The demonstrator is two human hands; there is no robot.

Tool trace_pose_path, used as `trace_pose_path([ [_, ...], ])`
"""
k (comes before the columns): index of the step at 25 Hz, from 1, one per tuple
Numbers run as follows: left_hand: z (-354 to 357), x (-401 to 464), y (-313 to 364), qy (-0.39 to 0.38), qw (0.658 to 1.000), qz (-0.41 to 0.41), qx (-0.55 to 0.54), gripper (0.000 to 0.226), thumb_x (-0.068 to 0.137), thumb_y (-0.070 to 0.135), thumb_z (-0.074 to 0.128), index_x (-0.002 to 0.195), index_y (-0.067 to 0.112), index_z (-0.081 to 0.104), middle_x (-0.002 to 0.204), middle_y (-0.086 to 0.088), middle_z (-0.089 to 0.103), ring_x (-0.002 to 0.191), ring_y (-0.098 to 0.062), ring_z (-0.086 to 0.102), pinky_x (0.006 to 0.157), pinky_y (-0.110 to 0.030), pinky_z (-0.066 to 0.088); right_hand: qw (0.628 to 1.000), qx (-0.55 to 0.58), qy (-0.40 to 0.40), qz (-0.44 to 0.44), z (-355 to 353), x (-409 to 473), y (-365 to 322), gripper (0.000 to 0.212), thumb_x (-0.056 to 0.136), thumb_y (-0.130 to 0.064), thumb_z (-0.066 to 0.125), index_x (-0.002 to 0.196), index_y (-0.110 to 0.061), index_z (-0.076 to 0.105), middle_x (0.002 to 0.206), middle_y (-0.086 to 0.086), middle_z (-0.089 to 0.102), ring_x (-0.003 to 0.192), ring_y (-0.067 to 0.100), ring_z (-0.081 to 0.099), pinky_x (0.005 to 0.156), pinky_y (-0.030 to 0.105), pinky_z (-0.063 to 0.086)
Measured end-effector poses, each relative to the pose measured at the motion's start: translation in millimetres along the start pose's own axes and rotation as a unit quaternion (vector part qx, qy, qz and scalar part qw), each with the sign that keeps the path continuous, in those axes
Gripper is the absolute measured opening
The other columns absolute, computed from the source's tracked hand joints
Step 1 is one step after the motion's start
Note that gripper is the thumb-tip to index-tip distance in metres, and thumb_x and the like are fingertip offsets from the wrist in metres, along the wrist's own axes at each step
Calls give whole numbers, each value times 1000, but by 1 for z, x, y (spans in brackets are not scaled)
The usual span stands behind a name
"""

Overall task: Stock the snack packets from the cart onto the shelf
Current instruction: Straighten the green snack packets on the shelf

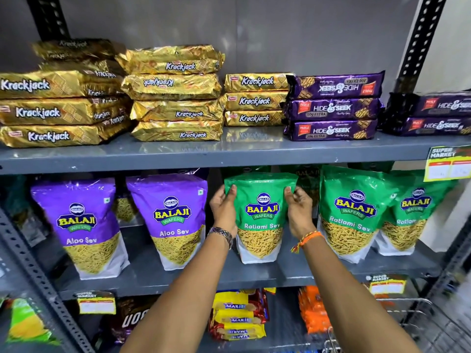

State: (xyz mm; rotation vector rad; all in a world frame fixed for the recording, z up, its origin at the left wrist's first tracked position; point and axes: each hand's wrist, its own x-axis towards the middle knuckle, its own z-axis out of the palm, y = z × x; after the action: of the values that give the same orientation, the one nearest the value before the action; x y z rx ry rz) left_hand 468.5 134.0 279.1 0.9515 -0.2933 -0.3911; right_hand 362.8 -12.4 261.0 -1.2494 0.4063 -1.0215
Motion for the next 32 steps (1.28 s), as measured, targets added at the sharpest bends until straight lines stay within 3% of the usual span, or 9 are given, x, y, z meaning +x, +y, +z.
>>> trace_pose_path([
  [1,1,-2,3,18,1000,8,-4,16,89,9,66,105,13,67,116,-13,68,117,-29,59,112,-55,38,1000,-1,-1,1,0,2,0,12,101,-14,55,93,-16,64,95,15,62,92,22,55,90,39,48],
  [4,-3,-14,-1,-8,1000,6,16,41,86,2,68,126,9,57,120,-12,68,114,-26,62,106,-47,47,999,17,-20,25,-7,-6,5,12,99,-10,57,103,-16,66,98,4,75,92,15,67,86,31,57],
  [8,-45,-31,-51,-87,970,-49,223,78,59,-1,89,126,16,54,118,-6,71,109,-25,68,84,-35,60,996,-1,-80,31,-14,-26,16,37,90,3,65,126,-3,57,113,9,73,97,13,72,80,27,60],
  [13,-74,-29,-91,-83,945,-3,317,84,45,25,94,119,33,56,120,2,71,113,-20,67,96,-49,55,997,-15,-68,32,-5,-27,16,46,88,10,64,132,0,52,119,16,70,97,11,73,79,26,61],
  [22,-81,-31,-88,-76,939,24,335,83,47,28,92,119,42,53,121,5,70,114,-17,66,97,-50,54,994,22,-90,60,-5,-26,22,50,89,7,65,135,-5,50,121,11,70,108,20,69,88,32,60],
  [24,-85,-29,-89,-74,933,26,351,94,47,28,93,128,38,46,124,9,67,116,-14,64,99,-48,53,998,24,-35,52,-18,-31,19,56,85,6,70,136,-7,50,127,12,66,114,21,65,95,34,56],
  [26,-82,-39,-81,-31,931,26,363,103,44,28,95,134,31,44,129,8,62,120,-15,61,101,-44,52,994,10,108,15,-47,-46,13,55,79,9,76,128,-6,56,121,10,65,108,16,63,92,23,54],
  [29,-55,-82,-65,100,907,85,400,68,53,15,92,110,19,55,105,0,64,93,-21,65,82,-40,58,947,-7,317,-55,-108,-71,3,56,72,9,82,112,-20,55,115,9,59,102,20,58,80,11,51],
  [32,-8,-116,-76,16,919,113,378,37,69,8,79,94,21,56,85,0,63,73,-18,64,70,-33,58,915,-113,387,21,-165,-74,13,67,67,-7,90,120,-15,50,125,16,57,120,32,55,102,37,48],
])
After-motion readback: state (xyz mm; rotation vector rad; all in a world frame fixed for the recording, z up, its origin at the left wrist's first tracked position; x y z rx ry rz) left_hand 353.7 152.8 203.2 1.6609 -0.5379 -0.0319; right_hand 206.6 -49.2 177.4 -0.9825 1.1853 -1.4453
